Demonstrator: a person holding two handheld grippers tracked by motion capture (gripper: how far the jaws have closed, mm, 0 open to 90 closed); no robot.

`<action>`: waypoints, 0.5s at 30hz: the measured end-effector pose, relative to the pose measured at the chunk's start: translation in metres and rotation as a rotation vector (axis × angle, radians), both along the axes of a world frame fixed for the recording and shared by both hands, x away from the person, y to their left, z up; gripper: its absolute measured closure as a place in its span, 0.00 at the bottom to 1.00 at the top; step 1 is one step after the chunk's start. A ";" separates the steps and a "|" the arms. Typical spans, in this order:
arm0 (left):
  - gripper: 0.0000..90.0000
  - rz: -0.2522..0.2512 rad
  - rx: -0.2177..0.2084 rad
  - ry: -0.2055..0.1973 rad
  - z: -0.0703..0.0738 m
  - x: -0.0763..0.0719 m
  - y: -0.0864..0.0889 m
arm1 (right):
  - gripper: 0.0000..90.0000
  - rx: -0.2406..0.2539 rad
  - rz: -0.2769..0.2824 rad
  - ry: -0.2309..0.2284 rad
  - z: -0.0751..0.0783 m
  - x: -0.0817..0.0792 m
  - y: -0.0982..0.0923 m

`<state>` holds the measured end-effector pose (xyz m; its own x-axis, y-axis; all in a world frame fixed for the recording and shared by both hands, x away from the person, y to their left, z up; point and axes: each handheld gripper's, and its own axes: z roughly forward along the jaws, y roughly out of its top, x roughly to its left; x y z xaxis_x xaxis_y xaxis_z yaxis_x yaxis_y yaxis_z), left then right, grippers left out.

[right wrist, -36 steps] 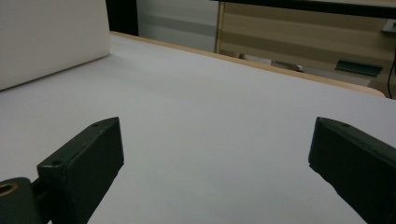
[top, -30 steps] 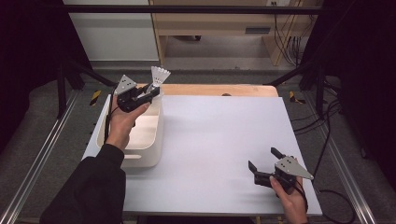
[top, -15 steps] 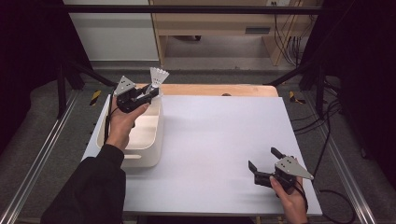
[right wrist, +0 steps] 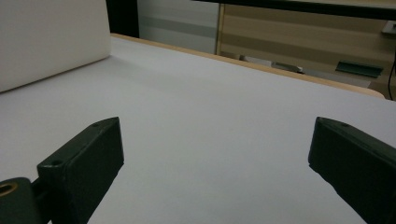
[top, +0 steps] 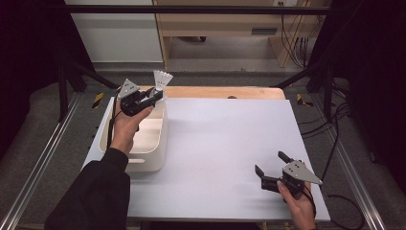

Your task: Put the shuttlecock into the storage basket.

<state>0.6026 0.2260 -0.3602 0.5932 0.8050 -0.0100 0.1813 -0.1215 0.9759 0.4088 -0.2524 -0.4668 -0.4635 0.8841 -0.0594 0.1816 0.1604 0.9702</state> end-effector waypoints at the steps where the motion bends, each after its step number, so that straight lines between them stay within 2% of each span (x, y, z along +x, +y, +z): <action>1: 0.72 0.002 0.000 0.001 0.000 0.000 0.000 | 0.04 0.001 -0.001 0.000 0.000 0.000 0.000; 15: 0.72 -0.005 -0.003 0.006 -0.003 0.002 -0.001 | 0.04 0.006 0.003 0.014 0.000 0.000 -0.001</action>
